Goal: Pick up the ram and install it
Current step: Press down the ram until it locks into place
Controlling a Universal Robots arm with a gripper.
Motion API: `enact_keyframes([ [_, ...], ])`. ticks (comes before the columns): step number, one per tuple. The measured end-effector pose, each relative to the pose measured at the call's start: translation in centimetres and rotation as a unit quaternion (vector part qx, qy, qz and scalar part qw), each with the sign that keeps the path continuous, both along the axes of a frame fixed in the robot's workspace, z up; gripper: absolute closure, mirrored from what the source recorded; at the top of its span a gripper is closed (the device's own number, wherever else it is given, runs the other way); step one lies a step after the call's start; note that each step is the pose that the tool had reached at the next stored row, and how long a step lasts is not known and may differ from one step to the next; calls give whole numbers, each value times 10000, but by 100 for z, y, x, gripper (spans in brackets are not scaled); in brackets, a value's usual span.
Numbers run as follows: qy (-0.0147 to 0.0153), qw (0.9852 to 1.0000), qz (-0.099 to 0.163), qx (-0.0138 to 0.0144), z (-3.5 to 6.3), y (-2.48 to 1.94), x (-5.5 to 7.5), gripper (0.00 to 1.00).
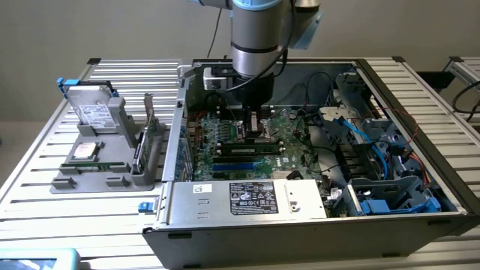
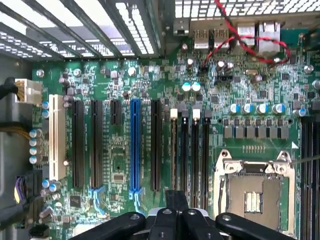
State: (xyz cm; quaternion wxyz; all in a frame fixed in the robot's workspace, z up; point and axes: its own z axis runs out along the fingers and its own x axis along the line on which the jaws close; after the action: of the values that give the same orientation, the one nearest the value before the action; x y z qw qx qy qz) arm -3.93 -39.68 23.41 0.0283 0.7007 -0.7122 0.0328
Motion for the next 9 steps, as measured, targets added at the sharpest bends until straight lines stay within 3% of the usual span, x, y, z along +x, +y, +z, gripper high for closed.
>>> enact_keyframes([
  [9,-28,10000,-1,0,-43,4,-105,89],
])
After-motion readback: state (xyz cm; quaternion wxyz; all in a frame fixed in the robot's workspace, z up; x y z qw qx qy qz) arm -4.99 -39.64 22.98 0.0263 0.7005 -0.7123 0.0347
